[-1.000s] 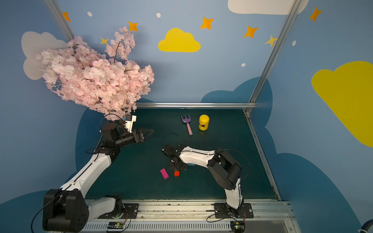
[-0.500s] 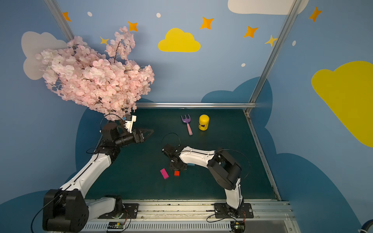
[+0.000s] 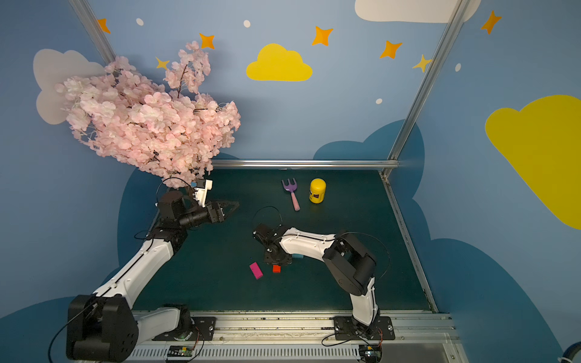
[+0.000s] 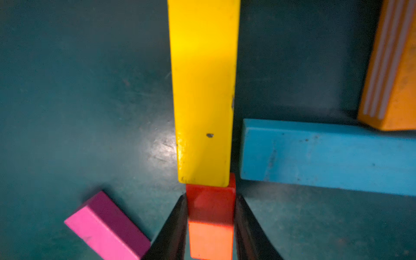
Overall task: Assemble the letter p with building blocks
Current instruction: Assemble the building block at the center of the board, then pick up the building block from the center of the board.
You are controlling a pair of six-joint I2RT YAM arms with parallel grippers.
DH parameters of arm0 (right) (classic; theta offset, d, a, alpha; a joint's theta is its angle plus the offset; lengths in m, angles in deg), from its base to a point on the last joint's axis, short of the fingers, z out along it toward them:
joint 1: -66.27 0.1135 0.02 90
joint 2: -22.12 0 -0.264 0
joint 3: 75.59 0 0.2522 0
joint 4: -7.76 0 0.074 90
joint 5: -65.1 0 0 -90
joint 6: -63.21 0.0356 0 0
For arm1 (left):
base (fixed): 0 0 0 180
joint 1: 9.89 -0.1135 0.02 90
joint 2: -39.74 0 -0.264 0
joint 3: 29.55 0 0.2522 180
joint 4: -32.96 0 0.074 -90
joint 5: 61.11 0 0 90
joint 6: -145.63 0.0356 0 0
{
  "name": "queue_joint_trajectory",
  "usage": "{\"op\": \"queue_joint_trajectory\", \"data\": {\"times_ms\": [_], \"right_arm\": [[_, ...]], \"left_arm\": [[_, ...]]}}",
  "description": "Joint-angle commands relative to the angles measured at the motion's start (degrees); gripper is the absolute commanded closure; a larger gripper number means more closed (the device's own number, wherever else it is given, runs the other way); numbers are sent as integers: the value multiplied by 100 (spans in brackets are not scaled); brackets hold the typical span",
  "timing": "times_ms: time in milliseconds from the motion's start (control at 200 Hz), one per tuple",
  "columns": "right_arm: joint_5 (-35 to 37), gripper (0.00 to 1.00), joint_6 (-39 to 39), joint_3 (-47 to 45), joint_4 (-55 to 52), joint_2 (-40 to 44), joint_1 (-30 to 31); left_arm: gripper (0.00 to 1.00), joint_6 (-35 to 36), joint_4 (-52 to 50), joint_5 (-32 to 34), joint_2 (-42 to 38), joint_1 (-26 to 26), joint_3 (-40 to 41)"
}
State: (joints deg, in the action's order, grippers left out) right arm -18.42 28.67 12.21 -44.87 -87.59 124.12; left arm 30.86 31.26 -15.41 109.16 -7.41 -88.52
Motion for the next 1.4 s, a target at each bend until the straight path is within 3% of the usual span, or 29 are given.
{"op": "queue_joint_trajectory", "data": {"times_ms": [0,120,631,901,1397], "right_arm": [[149,54,-8,34,-165,-54,14],[152,49,-9,40,-144,-9,81],[896,44,-391,515,-762,942,972],[14,39,-912,753,-305,239,1030],[-423,37,-1278,1243,-302,-443,1086]], "left_arm": [[0,113,-102,-3,-71,-19,43],[0,121,-111,0,-78,-7,39],[0,122,-198,96,-166,-33,-54],[0,-12,-186,97,-164,-145,-146],[0,-5,-240,130,-87,-184,-121]]}}
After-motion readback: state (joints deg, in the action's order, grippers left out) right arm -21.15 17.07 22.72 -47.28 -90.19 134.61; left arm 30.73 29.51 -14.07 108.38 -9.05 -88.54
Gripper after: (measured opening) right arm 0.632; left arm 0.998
